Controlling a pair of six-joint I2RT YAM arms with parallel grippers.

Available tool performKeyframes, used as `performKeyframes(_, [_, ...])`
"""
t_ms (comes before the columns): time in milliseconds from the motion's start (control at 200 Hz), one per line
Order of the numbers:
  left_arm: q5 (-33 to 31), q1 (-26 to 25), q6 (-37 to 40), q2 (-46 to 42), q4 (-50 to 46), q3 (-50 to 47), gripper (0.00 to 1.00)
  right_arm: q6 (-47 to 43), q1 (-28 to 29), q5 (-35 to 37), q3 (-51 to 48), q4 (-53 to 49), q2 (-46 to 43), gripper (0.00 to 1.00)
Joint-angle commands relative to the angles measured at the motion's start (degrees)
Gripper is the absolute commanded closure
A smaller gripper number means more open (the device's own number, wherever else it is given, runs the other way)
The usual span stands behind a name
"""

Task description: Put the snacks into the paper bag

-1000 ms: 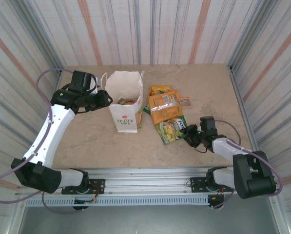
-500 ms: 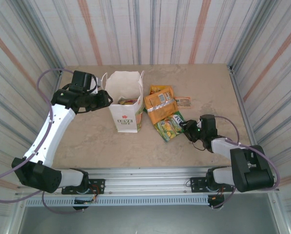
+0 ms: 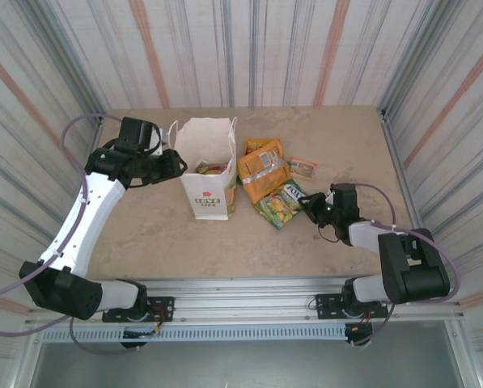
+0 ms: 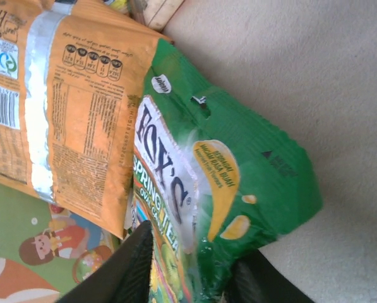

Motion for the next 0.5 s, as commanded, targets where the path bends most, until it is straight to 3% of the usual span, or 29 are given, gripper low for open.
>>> performKeyframes(0, [-0.44, -0.26, -0.09, -0.27, -1.23, 1.69, 0.49, -3.35, -0.32, 0.41, 1.45, -1.20, 0.11, 0.79])
performKeyframes(210, [-0.49, -0.27, -0.05, -0.21, -1.52, 2.45, 0.49, -8.18, -0.32, -0.26, 2.60, -7.37, -3.76, 0.98])
performKeyframes(496, [-1.01, -0.28, 0.61, -1.13, -2.84, 4.40, 0.48, -21.42, -0.32, -0.15, 6.78, -23.52, -18.07, 1.00])
